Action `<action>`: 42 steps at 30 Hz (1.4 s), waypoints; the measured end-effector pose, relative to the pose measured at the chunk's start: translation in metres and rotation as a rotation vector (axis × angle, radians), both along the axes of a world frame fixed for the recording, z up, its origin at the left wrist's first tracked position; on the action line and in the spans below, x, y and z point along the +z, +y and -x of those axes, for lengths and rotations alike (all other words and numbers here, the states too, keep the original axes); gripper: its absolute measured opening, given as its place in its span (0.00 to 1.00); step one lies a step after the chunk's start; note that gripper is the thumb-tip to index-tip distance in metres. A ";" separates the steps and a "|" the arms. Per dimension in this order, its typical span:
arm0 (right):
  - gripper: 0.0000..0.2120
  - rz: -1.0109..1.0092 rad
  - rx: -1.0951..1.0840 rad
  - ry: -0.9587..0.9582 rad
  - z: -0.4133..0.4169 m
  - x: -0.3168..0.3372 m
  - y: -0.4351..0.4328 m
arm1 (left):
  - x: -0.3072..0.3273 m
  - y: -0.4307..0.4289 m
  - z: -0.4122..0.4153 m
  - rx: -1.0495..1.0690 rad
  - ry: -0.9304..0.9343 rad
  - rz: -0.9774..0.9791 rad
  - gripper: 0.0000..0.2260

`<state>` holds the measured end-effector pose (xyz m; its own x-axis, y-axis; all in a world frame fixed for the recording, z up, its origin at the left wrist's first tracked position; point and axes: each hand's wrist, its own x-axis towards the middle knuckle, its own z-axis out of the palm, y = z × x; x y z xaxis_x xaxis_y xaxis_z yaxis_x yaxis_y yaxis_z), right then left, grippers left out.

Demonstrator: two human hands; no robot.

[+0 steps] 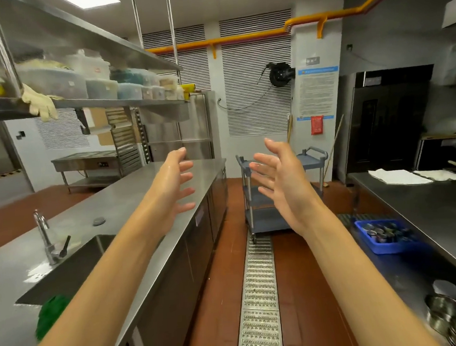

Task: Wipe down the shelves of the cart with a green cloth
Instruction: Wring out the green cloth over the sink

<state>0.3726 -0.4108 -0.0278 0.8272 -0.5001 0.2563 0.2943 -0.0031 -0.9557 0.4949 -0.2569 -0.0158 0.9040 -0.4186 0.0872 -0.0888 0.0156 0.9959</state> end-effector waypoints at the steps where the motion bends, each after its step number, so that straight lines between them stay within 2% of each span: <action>1: 0.29 0.004 0.000 0.002 -0.009 -0.002 -0.004 | -0.001 -0.005 -0.009 0.004 0.011 0.000 0.23; 7: 0.30 -0.012 0.011 0.029 -0.069 -0.012 -0.038 | -0.012 -0.038 -0.072 0.019 0.026 -0.014 0.24; 15: 0.40 -0.017 0.027 0.011 -0.174 -0.004 -0.092 | -0.003 -0.087 -0.182 -0.016 0.008 0.010 0.25; 23: 0.31 0.034 0.073 -0.055 -0.289 -0.001 -0.122 | -0.001 -0.124 -0.283 0.052 -0.051 -0.032 0.25; 26: 0.31 0.020 0.130 -0.044 -0.329 -0.009 -0.124 | -0.006 -0.122 -0.317 0.098 -0.036 -0.046 0.25; 30: 0.38 -0.003 0.214 -0.037 -0.378 -0.020 -0.121 | -0.016 -0.111 -0.356 0.175 0.005 -0.073 0.25; 38: 0.40 -0.009 0.467 0.015 -0.489 -0.041 -0.096 | -0.034 -0.069 -0.422 0.381 0.050 -0.066 0.25; 42: 0.38 -0.007 0.617 0.041 -0.547 -0.047 -0.077 | -0.042 -0.044 -0.453 0.529 0.068 -0.040 0.25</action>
<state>0.9199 -0.4877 -0.0745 0.9736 0.0720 0.2164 0.2027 0.1620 -0.9658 0.9480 -0.3008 -0.0579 0.9955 0.0937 0.0140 -0.0092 -0.0518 0.9986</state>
